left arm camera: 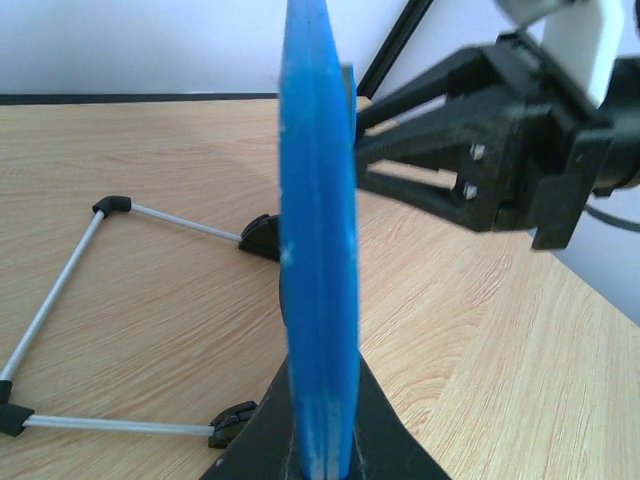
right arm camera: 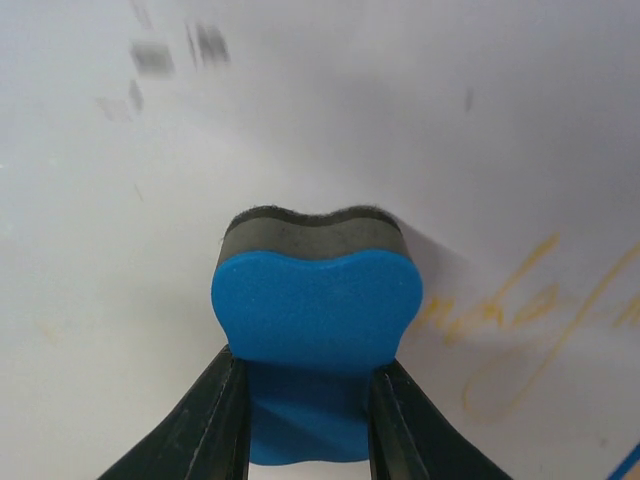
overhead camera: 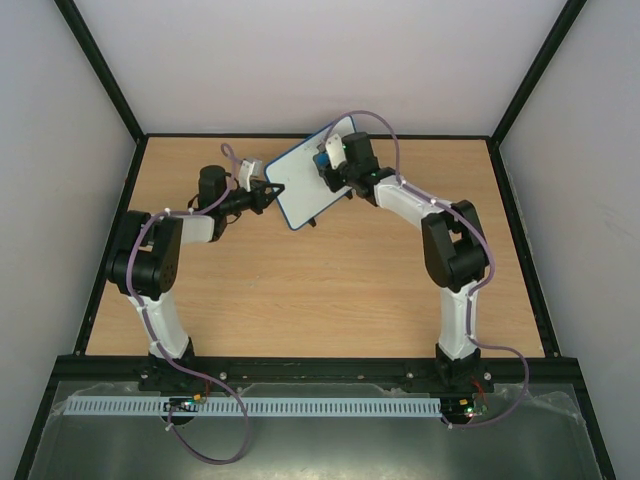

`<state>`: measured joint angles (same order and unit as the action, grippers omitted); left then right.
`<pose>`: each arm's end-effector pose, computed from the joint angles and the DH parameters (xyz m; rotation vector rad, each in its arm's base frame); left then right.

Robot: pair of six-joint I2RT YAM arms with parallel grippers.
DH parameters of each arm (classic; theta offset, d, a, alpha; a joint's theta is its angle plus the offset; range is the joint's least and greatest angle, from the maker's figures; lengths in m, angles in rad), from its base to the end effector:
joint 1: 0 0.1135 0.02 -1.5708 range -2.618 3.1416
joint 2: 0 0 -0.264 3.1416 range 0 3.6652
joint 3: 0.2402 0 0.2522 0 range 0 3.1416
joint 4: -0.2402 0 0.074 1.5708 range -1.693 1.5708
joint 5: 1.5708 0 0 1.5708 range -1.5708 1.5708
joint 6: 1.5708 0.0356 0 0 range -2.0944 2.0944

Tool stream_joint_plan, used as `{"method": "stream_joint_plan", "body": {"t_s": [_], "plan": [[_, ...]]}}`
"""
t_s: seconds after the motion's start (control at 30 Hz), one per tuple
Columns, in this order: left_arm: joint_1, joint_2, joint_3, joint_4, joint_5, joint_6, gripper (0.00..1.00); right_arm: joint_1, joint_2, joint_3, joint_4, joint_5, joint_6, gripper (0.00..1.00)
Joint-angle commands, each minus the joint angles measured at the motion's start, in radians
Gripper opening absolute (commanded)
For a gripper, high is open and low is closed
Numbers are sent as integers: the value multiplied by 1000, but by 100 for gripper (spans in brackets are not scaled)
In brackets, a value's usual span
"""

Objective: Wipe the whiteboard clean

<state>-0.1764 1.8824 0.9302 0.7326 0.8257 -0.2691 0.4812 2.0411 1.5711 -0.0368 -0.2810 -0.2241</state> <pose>0.3770 -0.0938 0.1786 0.5285 1.7629 -1.0493 0.4208 0.2308 0.2389 -0.8806 1.8916 0.4486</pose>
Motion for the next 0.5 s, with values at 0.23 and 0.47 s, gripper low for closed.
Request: {"method": "stream_joint_plan", "body": {"t_s": [0.23,0.47], "plan": [[-34,59,-18,-168,92,-3,3,-1,56,-154,36,-1,-18,2],[-34,57,-19,-168,95,-3,3,-1,40,28,-25,18,-20,2]]}}
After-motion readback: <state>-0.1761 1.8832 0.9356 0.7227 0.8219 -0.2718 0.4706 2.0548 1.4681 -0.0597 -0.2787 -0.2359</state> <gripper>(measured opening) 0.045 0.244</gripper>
